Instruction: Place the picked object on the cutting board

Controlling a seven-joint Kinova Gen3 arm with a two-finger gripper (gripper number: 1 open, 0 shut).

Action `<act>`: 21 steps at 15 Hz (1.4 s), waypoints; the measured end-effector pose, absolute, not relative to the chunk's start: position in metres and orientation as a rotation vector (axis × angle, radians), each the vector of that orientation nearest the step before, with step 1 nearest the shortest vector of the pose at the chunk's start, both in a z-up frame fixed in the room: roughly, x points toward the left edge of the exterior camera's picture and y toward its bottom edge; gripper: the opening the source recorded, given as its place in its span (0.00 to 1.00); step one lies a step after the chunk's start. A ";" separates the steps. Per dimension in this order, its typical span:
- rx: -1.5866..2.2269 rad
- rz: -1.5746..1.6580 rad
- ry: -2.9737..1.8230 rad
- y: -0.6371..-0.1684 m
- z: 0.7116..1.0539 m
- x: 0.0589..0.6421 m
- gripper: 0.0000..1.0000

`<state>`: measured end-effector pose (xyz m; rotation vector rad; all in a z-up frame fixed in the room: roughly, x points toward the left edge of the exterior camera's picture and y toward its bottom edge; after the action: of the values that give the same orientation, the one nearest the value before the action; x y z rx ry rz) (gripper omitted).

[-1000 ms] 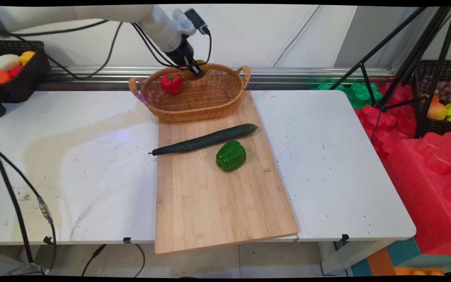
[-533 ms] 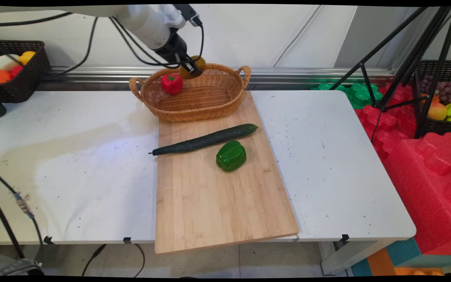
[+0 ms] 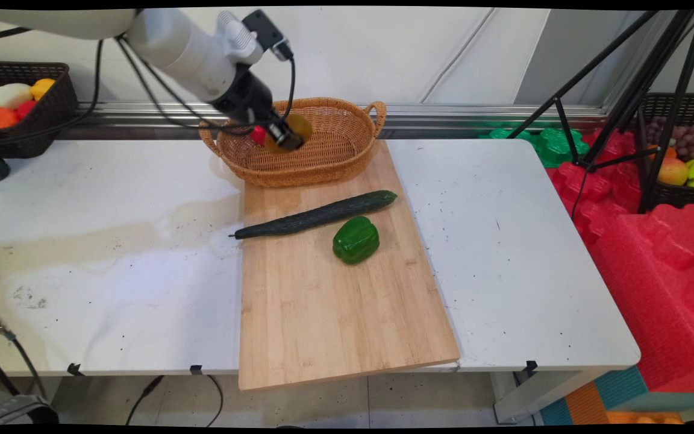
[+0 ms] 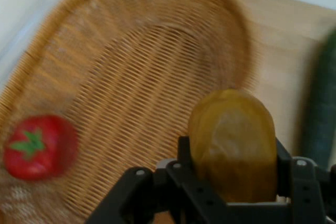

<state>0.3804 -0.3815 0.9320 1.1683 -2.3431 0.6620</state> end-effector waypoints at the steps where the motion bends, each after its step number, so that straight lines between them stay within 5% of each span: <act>1: 1.167 0.638 -2.348 -0.368 0.932 0.376 0.00; 11: 1.131 0.430 -2.432 -0.271 0.908 0.336 0.00; 21: 1.074 0.363 -2.529 -0.269 0.860 0.315 0.00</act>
<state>0.3155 -0.2689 0.8600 1.0736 -2.5291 0.3633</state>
